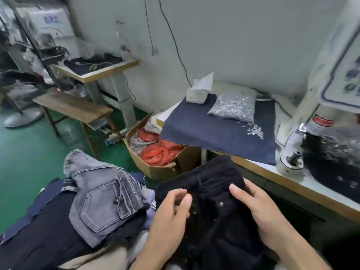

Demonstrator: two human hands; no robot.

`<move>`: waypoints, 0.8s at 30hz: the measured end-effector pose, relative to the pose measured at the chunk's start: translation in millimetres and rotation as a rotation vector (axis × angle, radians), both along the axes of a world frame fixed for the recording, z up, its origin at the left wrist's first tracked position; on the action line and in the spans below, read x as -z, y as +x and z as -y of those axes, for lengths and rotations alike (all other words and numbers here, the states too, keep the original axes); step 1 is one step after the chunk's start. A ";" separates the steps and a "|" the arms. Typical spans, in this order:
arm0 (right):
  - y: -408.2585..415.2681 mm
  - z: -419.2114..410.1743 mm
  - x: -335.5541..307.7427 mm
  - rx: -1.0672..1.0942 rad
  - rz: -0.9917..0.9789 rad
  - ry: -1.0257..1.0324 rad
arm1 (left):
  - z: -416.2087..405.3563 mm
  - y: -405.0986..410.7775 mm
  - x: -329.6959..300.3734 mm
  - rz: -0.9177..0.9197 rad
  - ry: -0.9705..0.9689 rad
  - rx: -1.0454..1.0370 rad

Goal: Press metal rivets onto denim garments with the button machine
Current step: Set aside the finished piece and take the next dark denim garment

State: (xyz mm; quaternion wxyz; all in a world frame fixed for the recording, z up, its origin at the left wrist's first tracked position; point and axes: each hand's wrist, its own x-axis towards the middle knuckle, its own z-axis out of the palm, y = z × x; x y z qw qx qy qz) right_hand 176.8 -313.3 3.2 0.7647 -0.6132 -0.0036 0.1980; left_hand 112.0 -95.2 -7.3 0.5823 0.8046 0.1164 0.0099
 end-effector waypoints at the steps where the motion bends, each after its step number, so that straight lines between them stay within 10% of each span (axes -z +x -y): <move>1: -2.9 11.1 -6.1 -0.005 0.039 -0.061 | 9.5 9.7 4.1 0.020 0.081 0.037; 8: -25.5 80.1 -41.5 -0.024 0.192 -0.120 | 85.8 71.7 -23.3 -0.147 -0.087 0.652; 19: -42.7 125.6 -70.3 0.430 0.279 -0.815 | 136.8 85.1 -42.9 -0.004 -0.691 0.487; 24: -36.0 124.3 -64.3 0.185 -0.055 -0.333 | 135.6 94.5 -46.1 -0.060 -0.585 0.459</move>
